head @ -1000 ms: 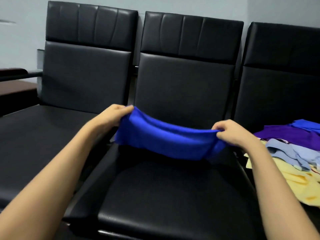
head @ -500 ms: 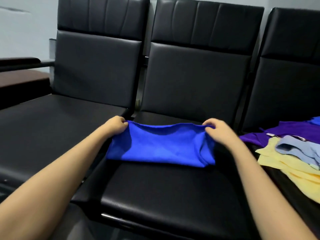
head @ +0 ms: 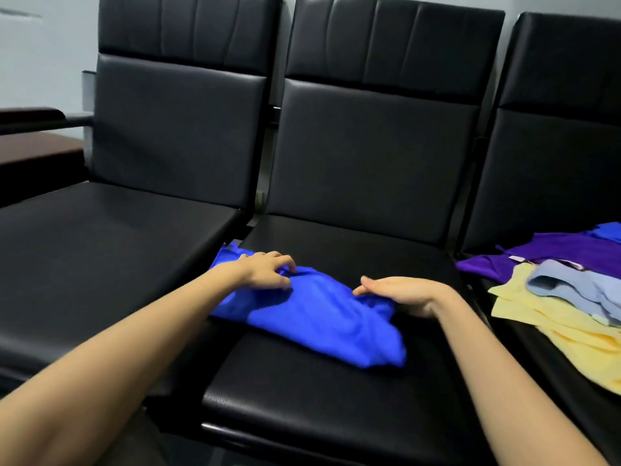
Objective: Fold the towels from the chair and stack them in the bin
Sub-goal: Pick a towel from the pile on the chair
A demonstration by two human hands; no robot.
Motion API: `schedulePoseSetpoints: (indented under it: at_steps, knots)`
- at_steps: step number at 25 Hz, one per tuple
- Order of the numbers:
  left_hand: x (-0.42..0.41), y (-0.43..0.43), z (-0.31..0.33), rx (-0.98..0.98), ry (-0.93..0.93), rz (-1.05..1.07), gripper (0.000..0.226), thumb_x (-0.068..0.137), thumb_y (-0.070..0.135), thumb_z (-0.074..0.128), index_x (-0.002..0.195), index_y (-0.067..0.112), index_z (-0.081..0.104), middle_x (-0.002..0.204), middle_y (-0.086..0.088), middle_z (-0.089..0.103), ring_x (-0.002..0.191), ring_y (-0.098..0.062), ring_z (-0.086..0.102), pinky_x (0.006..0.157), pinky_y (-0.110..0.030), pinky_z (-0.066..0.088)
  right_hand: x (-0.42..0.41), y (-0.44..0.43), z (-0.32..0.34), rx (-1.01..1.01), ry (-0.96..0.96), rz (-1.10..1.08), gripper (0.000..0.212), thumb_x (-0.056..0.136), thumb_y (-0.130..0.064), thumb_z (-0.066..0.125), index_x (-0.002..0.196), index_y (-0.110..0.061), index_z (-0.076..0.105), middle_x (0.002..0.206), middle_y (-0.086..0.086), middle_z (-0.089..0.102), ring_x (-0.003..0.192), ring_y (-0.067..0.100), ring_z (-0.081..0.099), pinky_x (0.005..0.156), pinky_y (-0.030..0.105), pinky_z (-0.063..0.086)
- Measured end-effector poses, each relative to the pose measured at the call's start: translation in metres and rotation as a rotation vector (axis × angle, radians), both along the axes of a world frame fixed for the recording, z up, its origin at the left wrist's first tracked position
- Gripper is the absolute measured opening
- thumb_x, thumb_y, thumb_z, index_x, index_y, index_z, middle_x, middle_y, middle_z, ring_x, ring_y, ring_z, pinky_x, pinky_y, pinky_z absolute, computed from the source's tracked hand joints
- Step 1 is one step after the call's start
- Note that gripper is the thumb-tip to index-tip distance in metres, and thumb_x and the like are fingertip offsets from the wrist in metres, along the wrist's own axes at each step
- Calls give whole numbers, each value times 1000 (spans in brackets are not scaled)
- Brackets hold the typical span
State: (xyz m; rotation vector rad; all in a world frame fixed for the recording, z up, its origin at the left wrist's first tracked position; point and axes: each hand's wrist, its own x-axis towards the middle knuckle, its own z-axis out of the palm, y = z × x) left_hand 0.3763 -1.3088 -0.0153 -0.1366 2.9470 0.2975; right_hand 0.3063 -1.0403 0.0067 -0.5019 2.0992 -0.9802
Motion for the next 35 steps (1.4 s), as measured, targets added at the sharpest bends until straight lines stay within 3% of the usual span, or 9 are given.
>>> schedulePoseSetpoints:
  at_steps: [2,4,6,9,14,20,28,31,35]
  knots:
    - [4,16,11,-83,115,-56,42,84,39,56,123,30,46,130,2,47,128,-21,40,110,-48,18,6,-8,0,-31,-18,-113,42,98,-46,37,102,-13,63,80,4,66,63,13,54,59,25,41]
    - [5,40,14,-69,201,-168,56,85,37,56,137,24,40,139,1,44,137,-17,31,114,-46,10,12,-28,-9,-73,215,-231,27,100,-28,41,107,-11,60,84,2,66,58,6,50,50,17,35]
    - [0,54,11,-68,120,-230,58,88,41,55,140,21,39,139,-2,47,135,-19,36,114,-40,17,20,-46,-19,-86,456,-176,32,94,-4,43,122,-8,58,111,5,63,81,6,57,60,12,42]
    - [-1,50,17,-28,92,-285,39,86,38,64,118,16,59,116,-3,63,109,-21,56,91,-31,42,33,-59,-23,-148,429,-22,48,86,6,42,129,-12,54,118,0,57,116,15,53,87,17,40]
    - [15,39,28,616,265,-405,27,78,-1,71,103,6,64,103,-8,67,95,-19,61,87,-28,49,38,-58,-21,-537,-16,75,48,73,-9,60,119,-21,55,121,6,63,116,18,58,101,28,43]
    - [26,38,45,924,253,-386,38,81,-9,66,113,11,61,101,-5,69,95,-4,64,86,-17,49,31,-43,-2,-497,-55,131,46,72,-20,69,116,-18,60,114,3,69,106,18,65,97,29,47]
    - [17,32,40,360,446,-272,19,86,25,68,101,14,64,79,8,60,71,-5,51,68,-20,39,17,-15,29,-133,431,123,23,64,-33,74,66,-21,54,65,-4,55,68,13,52,63,28,40]
    - [16,16,38,23,251,-276,19,85,30,67,92,14,60,72,8,49,71,-13,46,63,-26,32,9,2,51,317,858,177,25,74,-41,71,64,-26,53,64,-9,54,73,11,51,76,26,33]
    - [19,-18,35,60,258,-181,14,86,20,65,94,9,61,83,-2,56,82,-23,54,69,-29,39,3,23,65,566,1004,163,15,82,-35,64,71,-32,53,76,-13,53,93,9,46,86,28,16]
